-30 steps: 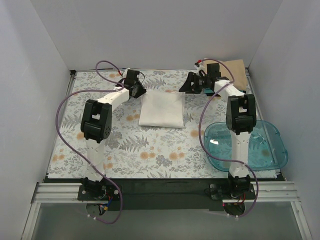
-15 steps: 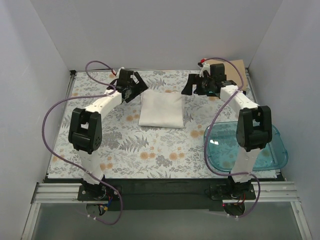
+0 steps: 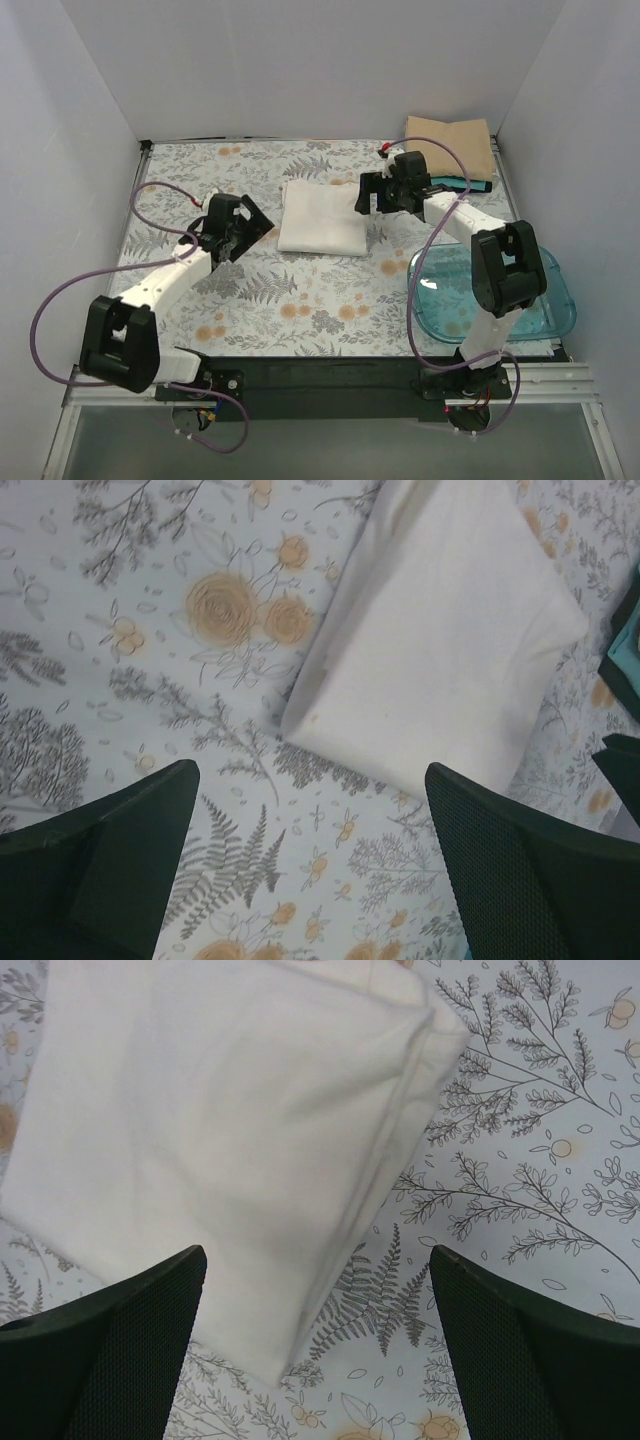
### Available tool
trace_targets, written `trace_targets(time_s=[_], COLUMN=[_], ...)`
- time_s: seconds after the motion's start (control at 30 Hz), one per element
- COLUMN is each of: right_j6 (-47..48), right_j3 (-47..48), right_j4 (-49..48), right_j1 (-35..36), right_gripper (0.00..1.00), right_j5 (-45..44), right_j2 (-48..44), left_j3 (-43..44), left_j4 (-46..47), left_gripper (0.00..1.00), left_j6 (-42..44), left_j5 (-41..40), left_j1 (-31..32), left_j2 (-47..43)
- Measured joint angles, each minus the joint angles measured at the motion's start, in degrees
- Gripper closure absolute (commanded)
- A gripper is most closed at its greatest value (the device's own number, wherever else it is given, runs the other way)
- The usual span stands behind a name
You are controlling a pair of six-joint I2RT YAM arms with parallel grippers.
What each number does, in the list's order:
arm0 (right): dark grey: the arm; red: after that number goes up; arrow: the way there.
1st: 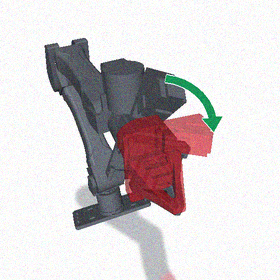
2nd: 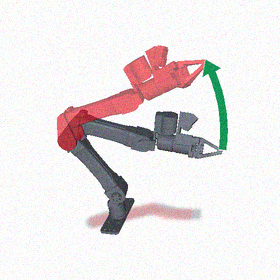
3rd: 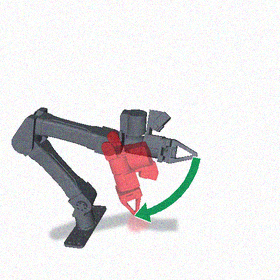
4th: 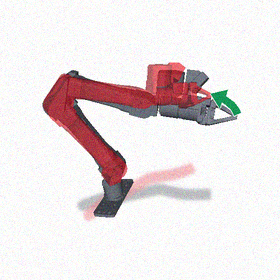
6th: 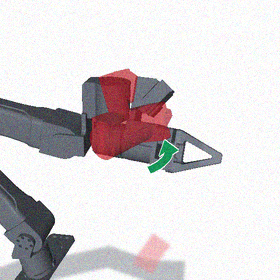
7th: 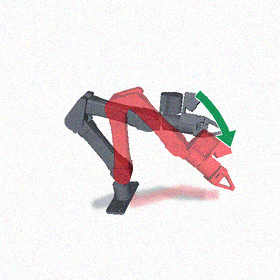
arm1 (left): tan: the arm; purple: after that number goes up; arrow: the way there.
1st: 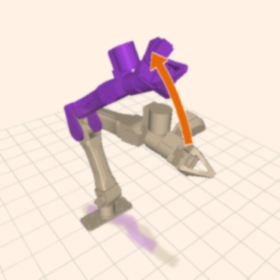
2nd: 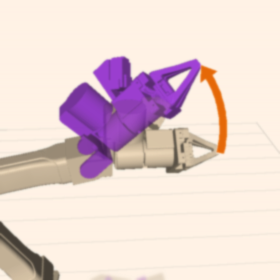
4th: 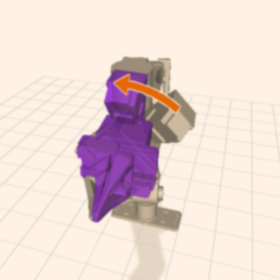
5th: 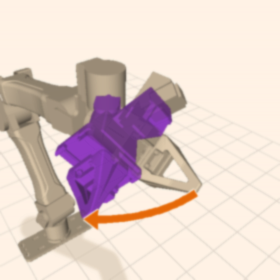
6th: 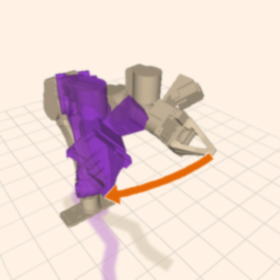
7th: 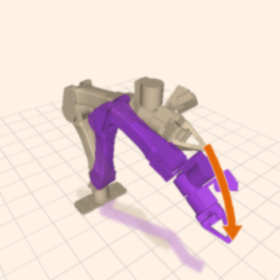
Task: Fold and stack the t-shirts
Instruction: Neatly place the folded tshirt to the corner
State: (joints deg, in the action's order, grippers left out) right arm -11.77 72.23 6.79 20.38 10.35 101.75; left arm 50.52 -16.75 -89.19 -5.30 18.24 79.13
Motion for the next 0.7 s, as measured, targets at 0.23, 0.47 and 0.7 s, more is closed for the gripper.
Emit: trace_targets(time_s=[0.23, 0.47, 0.7], right_j6=[-0.83, -1.81, -2.36], right_j3=[2.64, 5.09, 7.3], right_j4=[-0.66, -0.79, -1.11], right_j1=[0.94, 1.88, 3.21], right_gripper=[0.02, 0.08, 0.3], right_j5=[-2.86, -3.69, -4.52], right_j2=[8.79, 13.84, 15.85], left_j3=[-9.7, -14.67, -15.69], left_j4=[-0.22, 0.02, 0.0], left_gripper=[0.03, 0.03, 0.03], left_j6=[-3.5, -4.79, -4.9], left_j5=[-0.09, 0.22, 0.39], left_j1=[0.17, 0.26, 0.26], left_j2=[-10.19, -11.63, -12.09])
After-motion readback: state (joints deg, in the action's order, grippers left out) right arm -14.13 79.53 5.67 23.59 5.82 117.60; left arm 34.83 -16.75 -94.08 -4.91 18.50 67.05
